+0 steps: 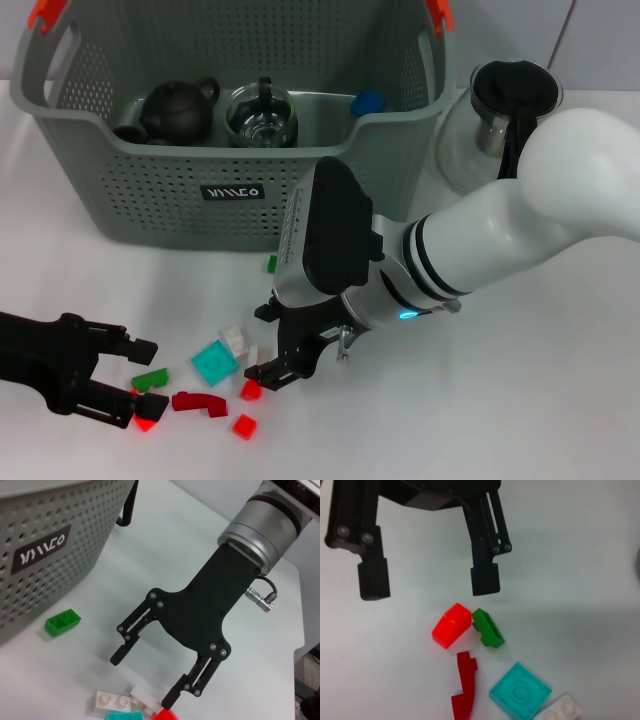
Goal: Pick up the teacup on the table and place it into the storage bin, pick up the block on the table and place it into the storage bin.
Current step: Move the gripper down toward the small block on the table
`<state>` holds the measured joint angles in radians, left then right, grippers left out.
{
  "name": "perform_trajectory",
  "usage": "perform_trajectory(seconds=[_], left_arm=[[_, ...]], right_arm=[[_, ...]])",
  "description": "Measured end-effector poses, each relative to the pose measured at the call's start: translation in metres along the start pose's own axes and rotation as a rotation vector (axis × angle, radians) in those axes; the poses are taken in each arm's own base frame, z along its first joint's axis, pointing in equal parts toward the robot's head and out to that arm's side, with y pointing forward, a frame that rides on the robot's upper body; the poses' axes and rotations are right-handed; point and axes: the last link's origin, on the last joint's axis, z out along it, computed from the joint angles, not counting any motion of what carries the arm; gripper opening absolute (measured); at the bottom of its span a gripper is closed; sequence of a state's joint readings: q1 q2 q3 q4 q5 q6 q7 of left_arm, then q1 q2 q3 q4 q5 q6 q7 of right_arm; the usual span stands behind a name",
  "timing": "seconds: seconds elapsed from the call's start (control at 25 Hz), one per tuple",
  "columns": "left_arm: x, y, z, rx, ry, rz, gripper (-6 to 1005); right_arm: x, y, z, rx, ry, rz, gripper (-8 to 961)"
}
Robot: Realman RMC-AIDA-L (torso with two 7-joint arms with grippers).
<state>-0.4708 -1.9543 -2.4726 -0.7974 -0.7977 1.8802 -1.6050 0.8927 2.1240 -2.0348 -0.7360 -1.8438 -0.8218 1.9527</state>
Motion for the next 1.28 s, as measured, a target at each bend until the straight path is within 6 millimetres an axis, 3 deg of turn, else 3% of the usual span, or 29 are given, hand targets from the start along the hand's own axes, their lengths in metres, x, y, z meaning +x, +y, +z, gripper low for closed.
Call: perform_trajectory(seconds=[1.28], left_arm=[[-0.0011,0.0003,0.0003,-0.002,0.004,0.001,858]], right_arm=[[0.0008,0.0049,0.0033,-0.013,-0.003,0.012,775]])
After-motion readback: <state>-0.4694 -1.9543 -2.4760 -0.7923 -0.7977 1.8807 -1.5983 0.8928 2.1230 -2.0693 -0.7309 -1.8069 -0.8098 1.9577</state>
